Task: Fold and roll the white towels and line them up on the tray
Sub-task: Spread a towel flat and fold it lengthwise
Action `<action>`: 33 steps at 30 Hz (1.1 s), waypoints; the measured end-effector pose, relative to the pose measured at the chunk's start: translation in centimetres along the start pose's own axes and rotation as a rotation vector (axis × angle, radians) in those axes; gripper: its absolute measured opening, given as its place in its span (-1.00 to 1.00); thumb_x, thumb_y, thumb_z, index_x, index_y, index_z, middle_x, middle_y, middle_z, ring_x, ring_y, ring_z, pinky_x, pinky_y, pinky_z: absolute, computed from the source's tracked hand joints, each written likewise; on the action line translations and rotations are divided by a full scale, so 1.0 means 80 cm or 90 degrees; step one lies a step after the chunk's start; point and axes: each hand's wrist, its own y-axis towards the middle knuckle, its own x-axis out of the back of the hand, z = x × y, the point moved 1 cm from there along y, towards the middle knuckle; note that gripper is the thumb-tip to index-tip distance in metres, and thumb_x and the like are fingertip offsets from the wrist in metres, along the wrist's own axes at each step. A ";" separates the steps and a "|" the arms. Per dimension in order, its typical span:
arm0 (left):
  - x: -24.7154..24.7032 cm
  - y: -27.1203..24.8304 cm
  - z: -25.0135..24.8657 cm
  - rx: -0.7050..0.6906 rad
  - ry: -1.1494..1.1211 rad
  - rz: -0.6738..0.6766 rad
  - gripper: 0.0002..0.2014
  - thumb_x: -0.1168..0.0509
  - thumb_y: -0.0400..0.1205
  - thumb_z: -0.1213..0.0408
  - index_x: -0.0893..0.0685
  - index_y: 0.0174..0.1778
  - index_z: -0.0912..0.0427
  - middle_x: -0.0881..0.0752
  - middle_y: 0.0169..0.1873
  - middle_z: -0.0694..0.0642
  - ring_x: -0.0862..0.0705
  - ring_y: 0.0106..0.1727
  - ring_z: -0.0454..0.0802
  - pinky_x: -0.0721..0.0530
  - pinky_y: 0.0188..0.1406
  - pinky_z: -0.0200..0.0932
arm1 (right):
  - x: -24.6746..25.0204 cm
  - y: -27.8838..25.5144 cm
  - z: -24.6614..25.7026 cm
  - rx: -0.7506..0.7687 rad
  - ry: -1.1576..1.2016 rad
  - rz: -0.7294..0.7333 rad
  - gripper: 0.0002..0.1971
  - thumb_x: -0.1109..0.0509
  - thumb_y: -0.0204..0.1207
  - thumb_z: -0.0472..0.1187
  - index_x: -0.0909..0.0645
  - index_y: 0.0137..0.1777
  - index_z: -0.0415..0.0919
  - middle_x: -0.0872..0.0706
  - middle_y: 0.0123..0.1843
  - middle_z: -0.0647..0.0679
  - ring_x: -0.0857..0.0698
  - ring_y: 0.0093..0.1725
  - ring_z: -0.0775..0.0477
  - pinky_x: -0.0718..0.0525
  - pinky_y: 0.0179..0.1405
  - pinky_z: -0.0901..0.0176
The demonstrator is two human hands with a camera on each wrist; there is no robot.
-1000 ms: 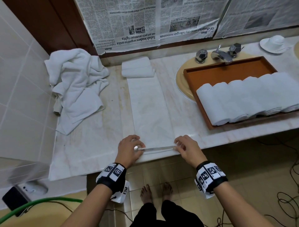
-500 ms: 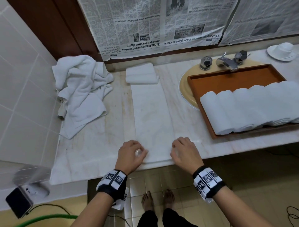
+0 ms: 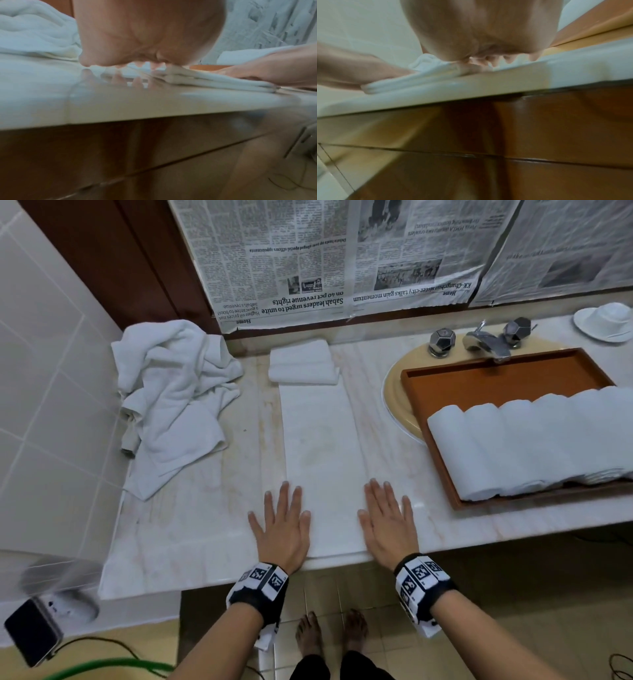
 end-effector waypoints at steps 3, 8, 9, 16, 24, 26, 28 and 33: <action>0.001 0.012 -0.016 -0.055 0.013 -0.003 -0.45 0.27 0.79 -0.15 0.28 0.71 -0.30 0.39 0.66 -0.29 0.43 0.70 -0.04 0.43 0.59 0.39 | 0.000 0.012 0.027 0.083 0.034 -0.051 -0.42 0.22 0.76 0.08 0.22 0.74 0.00 0.29 0.72 0.14 0.30 0.72 0.07 0.29 0.70 -0.09; -0.003 0.011 -0.015 -0.065 0.046 0.030 -0.48 0.30 0.79 -0.15 0.27 0.69 -0.38 0.38 0.67 -0.29 0.40 0.71 -0.03 0.38 0.60 0.43 | -0.016 0.019 0.030 0.166 -0.049 -0.019 -0.42 0.22 0.77 0.09 0.11 0.75 -0.03 0.18 0.74 0.13 0.15 0.74 0.03 0.21 0.66 -0.15; 0.000 0.009 -0.008 -0.057 0.046 0.029 -0.47 0.28 0.79 -0.15 0.26 0.69 -0.37 0.36 0.68 -0.29 0.38 0.72 -0.02 0.36 0.60 0.43 | -0.014 0.017 0.021 0.149 -0.035 -0.009 -0.42 0.24 0.76 0.09 0.15 0.75 -0.02 0.22 0.74 0.13 0.21 0.73 0.05 0.22 0.68 -0.12; 0.006 -0.023 0.035 -0.299 -0.088 -0.065 -0.51 -0.28 0.58 -0.24 -0.61 0.39 -0.15 -0.57 0.40 -0.18 -0.48 0.44 -0.10 -0.49 0.40 0.27 | 0.004 -0.035 -0.019 0.256 0.048 -0.124 -0.55 -0.25 0.54 0.25 -0.61 0.27 -0.01 -0.64 0.29 0.02 -0.58 0.26 0.02 -0.58 0.21 0.10; -0.005 -0.045 0.036 -0.378 -0.058 -0.055 -0.66 -0.39 0.48 -0.13 -0.68 0.15 -0.18 -0.66 0.03 -0.20 -0.58 0.06 -0.15 -0.50 0.08 -0.21 | 0.002 -0.046 -0.021 0.374 0.031 -0.098 -0.67 -0.66 0.31 -0.14 -0.68 0.05 -0.07 -0.68 0.03 0.05 -0.68 -0.03 0.03 -0.77 -0.17 0.17; -0.004 -0.046 0.032 -0.382 -0.048 -0.065 -0.74 -0.37 0.49 -0.09 -0.69 0.07 -0.19 -0.69 -0.07 -0.23 -0.61 -0.01 -0.15 -0.54 -0.02 -0.22 | 0.003 -0.049 -0.024 0.375 0.033 -0.072 -0.72 -0.63 0.35 -0.17 -0.70 0.04 -0.08 -0.69 0.02 0.05 -0.69 -0.02 0.03 -0.77 -0.18 0.20; 0.001 -0.048 0.027 -0.381 -0.041 -0.071 -0.80 -0.37 0.49 -0.05 -0.72 0.00 -0.17 -0.72 -0.14 -0.23 -0.63 -0.08 -0.16 -0.59 -0.09 -0.22 | 0.008 -0.049 -0.025 0.365 0.043 -0.052 -0.82 -0.50 0.46 -0.14 -0.72 0.05 -0.09 -0.71 0.01 0.04 -0.68 -0.01 0.03 -0.77 -0.16 0.16; 0.012 -0.045 0.018 -0.297 -0.104 -0.050 -0.78 -0.31 0.63 0.00 -0.78 0.10 -0.07 -0.75 -0.08 -0.16 -0.66 -0.08 -0.17 -0.57 -0.07 -0.26 | 0.039 -0.030 -0.017 0.227 0.193 0.049 -0.74 -0.32 0.64 -0.17 -0.74 0.25 -0.11 -0.77 0.12 0.01 -0.67 0.12 0.00 -0.60 0.19 0.19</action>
